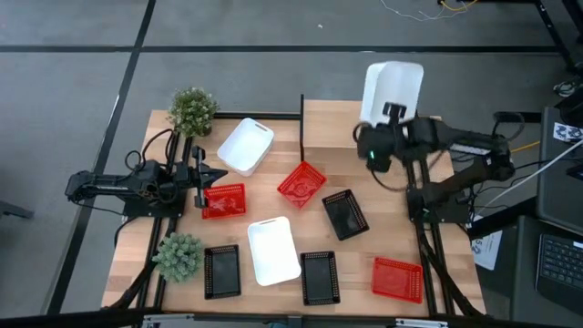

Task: Stack baskets on shelf by color
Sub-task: Put the middle right white bin on the shelf

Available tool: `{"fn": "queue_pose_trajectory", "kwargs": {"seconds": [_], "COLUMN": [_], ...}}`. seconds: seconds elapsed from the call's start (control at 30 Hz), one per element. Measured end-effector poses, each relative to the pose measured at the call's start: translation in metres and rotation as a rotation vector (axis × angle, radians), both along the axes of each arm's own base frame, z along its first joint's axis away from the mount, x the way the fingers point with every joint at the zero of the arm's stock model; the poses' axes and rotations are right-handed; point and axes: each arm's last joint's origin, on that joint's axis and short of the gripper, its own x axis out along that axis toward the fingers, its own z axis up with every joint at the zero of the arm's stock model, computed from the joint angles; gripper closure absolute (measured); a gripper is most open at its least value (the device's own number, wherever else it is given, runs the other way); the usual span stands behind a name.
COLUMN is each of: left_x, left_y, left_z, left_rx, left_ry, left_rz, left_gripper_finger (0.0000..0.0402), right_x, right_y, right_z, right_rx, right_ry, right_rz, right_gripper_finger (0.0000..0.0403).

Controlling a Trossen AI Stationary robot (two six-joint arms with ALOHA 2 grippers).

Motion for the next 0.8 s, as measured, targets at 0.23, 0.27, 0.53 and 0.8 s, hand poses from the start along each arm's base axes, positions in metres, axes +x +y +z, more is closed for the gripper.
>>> {"fn": "queue_pose_trajectory", "kwargs": {"seconds": [0.23, 0.27, 0.53, 0.8], "left_x": [0.0, 0.0, 0.001, 0.001], "left_y": [0.0, 0.0, 0.0, 0.0], "left_z": [-0.001, -0.001, -0.002, -0.002], "left_rx": [0.0, 0.0, 0.0, -0.001], "left_ry": [0.007, 0.01, 0.023, 0.023], "left_rz": [0.0, 0.0, 0.0, 0.0], "left_gripper_finger": [0.0401, 0.0401, 0.0401, 0.0401], "right_x": [-0.016, -0.018, -0.03, -0.037], "right_y": [-0.052, -0.057, -0.08, -0.09], "right_z": [-0.007, -0.008, -0.021, -0.044], "right_rx": [0.375, 0.414, 0.563, 0.641], "right_ry": [0.034, 0.029, 0.018, 0.088], "right_rz": [-0.027, -0.024, -0.046, -0.045], "right_gripper_finger": [0.0403, 0.0403, 0.0403, 0.0403]}}
